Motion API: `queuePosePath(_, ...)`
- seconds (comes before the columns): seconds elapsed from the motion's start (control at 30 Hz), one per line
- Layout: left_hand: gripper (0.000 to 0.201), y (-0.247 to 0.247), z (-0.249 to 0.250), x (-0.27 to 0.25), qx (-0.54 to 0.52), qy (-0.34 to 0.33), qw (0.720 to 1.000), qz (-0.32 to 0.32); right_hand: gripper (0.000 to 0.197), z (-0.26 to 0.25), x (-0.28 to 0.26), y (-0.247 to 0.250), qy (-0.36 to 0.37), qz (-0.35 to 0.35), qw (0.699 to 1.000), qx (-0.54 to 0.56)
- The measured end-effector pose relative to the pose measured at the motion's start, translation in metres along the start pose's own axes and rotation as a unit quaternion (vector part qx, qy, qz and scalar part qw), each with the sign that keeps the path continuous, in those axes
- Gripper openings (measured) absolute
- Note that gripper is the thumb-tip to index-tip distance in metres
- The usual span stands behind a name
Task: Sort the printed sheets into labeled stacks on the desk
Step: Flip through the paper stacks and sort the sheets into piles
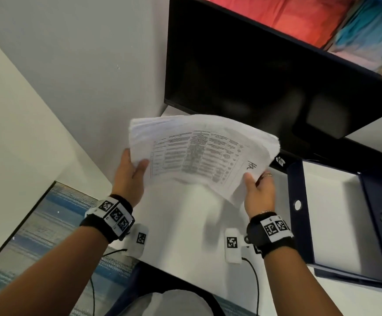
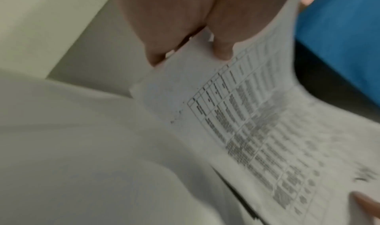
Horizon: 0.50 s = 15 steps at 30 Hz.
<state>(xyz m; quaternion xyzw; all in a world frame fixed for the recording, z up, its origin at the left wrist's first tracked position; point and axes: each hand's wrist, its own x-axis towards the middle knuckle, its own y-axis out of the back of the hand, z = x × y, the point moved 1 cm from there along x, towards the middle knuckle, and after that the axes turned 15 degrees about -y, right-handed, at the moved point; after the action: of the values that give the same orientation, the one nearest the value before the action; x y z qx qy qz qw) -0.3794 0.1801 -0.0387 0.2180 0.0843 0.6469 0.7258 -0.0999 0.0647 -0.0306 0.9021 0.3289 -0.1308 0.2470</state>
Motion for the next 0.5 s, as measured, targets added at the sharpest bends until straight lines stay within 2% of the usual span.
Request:
queuePosePath(0.07, 0.028, 0.001, -0.009, -0.002, 0.029, -0.018, 0.999, -0.002, 0.01, 0.004, -0.002, 0.003, 0.006, 0.006, 1.0, 0.001)
queuePosePath(0.17, 0.033, -0.002, -0.029, -0.014, 0.108, 0.017, 0.991, -0.079, 0.018, 0.03, -0.001, 0.001, -0.032, -0.014, 0.998, -0.045)
queuePosePath(0.23, 0.043, -0.001, -0.034, -0.017, 0.095, -0.015, 0.99, -0.101, 0.015, 0.042, 0.001, 0.002, -0.047, -0.024, 0.998, -0.034)
queuePosePath(0.27, 0.05, 0.002, -0.031, -0.016, 0.066, -0.051, 0.992, -0.092, 0.015, 0.045, 0.003, 0.002, -0.048, -0.024, 0.998, -0.028)
queuePosePath(0.33, 0.064, 0.006, -0.019, -0.014, -0.021, -0.089, 0.995, -0.033, 0.016, 0.046, 0.005, 0.002, -0.043, -0.023, 0.998, -0.042)
queuePosePath(0.37, 0.063, 0.008, -0.008, -0.013, -0.063, -0.109, 0.992, 0.0, 0.016, 0.046, 0.006, 0.002, -0.044, -0.022, 0.998, -0.047)
queuePosePath(0.43, 0.044, 0.008, 0.016, -0.009, -0.122, -0.157, 0.979, 0.047, 0.017, 0.044, 0.007, 0.002, -0.044, -0.022, 0.998, -0.037)
queuePosePath(0.5, 0.025, 0.005, 0.028, -0.001, -0.116, -0.151, 0.978, 0.085, 0.024, 0.042, 0.005, 0.001, -0.045, -0.024, 0.998, -0.024)
